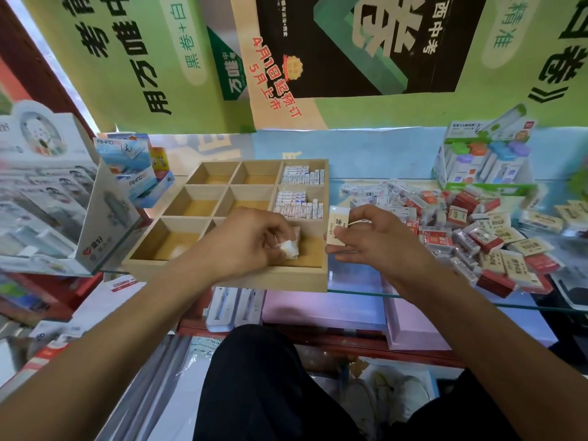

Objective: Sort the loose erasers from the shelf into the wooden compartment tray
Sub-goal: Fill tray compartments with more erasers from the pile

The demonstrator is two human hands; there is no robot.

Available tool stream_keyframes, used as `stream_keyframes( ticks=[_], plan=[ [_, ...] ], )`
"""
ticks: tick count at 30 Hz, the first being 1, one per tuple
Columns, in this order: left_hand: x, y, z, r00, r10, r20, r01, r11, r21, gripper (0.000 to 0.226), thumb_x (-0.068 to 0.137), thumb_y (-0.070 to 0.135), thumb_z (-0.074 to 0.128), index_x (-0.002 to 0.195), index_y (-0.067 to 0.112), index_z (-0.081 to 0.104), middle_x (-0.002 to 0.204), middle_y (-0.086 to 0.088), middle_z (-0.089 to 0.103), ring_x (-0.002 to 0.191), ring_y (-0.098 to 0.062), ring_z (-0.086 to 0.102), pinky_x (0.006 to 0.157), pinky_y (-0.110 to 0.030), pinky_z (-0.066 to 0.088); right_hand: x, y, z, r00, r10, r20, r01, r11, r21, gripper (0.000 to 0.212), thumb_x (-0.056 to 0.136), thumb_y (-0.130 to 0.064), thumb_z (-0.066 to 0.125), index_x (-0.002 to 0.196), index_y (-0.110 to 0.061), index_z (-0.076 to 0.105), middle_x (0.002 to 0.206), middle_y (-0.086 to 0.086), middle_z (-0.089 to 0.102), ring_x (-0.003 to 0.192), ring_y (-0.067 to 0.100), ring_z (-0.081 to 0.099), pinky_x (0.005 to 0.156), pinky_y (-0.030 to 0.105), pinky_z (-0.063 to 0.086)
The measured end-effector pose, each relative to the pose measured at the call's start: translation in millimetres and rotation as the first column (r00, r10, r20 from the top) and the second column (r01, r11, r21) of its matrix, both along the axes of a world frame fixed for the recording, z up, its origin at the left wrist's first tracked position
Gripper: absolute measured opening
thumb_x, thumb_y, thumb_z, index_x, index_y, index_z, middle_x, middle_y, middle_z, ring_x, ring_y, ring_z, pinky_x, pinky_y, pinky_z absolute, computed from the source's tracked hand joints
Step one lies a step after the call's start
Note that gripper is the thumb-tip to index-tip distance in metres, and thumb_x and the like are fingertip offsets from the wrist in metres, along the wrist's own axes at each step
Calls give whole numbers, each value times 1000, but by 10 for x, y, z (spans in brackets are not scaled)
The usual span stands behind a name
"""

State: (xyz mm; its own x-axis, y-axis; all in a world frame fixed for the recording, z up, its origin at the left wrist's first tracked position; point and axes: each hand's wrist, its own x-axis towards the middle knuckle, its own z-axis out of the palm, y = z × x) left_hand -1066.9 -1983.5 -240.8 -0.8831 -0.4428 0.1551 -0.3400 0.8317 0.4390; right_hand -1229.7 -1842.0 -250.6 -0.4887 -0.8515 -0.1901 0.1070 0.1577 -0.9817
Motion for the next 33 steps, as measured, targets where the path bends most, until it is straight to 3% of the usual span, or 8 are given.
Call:
stream_keyframes(
  ticks=[2,6,11,18,23,25,29,33],
  plan=[
    [-77,-32,-13,993,-56,106,64,995,-76,23,74,8,79,92,22,73,87,14,64,71,4,55,68,-2,37,6,-4,-6,999,-1,-37,1,1000,15,12,91,-3,61,91,-12,53,89,12,70,73,22,71,71,30,58],
    [-179,-80,-30,973,-75,220,103,988,-117,23,74,10,74,91,24,68,86,9,63,76,-7,56,72,-24,48,-24,15,-13,994,3,-106,1,999,34,13,88,-2,64,91,-12,57,83,10,71,68,19,70,72,30,59],
    [-157,-160,-38,962,-30,271,59,993,-99,19,73,15,80,81,21,64,83,6,65,76,-10,57,68,-22,46,-72,38,-36,966,55,-255,-45,998,42,26,81,5,68,101,-10,63,83,11,72,68,17,68,69,28,58],
    [-76,-38,29,1000,21,-5,-21,996,82,15,76,11,79,87,18,73,78,11,67,70,-1,58,66,-6,41,-55,7,-82,939,57,-340,-63,998,-8,20,79,-3,73,92,-15,66,82,7,74,76,25,72,84,52,55],
    [-158,221,38,947,187,-261,-33,866,500,17,74,13,80,87,14,69,79,-5,72,72,-13,66,75,-25,55,-7,-11,-50,949,55,-311,-94,989,-111,17,75,-3,79,87,-10,69,83,10,73,80,27,71,77,38,60],
    [-153,249,36,917,255,-305,-50,836,547,19,72,9,81,85,13,68,77,-5,73,72,-16,69,75,-27,57,18,-7,-44,933,57,-356,-107,987,-124,16,75,-7,80,87,-14,70,84,5,73,81,20,71,78,33,59],
    [-23,193,130,923,210,-322,-51,897,439,17,74,2,78,88,10,71,78,-8,69,69,-11,63,73,-20,54,-24,0,-78,914,40,-404,-72,995,-66,18,77,-17,79,92,-21,69,85,-6,71,82,16,70,84,41,57],
    [80,56,161,996,61,-64,-52,990,130,21,76,6,80,91,20,76,84,2,69,73,-7,61,69,-13,47,-98,-3,-106,917,-11,-399,-4,999,-38,16,79,-19,77,91,-24,67,83,-9,69,81,18,68,79,48,57]
  ],
)
